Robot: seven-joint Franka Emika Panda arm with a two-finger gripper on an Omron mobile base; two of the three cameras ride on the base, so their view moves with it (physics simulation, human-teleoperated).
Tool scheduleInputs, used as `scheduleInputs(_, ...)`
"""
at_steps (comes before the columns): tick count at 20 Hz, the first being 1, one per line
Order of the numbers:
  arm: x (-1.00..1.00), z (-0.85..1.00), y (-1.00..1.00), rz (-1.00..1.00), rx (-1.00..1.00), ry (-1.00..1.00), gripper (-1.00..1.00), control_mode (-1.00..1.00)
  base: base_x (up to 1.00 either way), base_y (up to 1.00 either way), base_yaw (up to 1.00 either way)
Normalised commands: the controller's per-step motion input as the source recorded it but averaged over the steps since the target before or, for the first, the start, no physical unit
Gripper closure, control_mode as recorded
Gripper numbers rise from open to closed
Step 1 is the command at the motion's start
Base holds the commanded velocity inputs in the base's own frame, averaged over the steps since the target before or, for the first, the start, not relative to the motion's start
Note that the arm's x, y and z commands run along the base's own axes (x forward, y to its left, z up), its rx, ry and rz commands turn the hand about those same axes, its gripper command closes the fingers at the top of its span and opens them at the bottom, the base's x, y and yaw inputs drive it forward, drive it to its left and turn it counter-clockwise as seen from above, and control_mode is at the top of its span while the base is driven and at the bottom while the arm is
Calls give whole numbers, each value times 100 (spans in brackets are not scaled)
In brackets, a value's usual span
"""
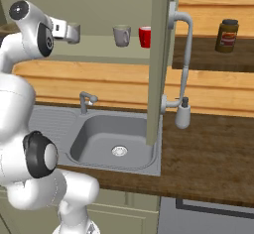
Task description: Gather all objects into one cabinet and sort the glasses and bowls to opposite sides.
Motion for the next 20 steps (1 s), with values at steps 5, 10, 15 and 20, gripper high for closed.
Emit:
scheduleInputs(5, 33, 0, 6, 0, 0, 0, -100, -100, 0, 0, 0)
scheduleInputs(10, 24, 0, 0, 0, 0, 0, -100, -100, 0, 0, 0)
scheduleInputs(15, 15, 0, 0, 0, 0, 0, -100, -100, 0, 0, 0)
scheduleInputs(20, 16, 0, 0, 0, 0, 0, -100, -100, 0, 0, 0)
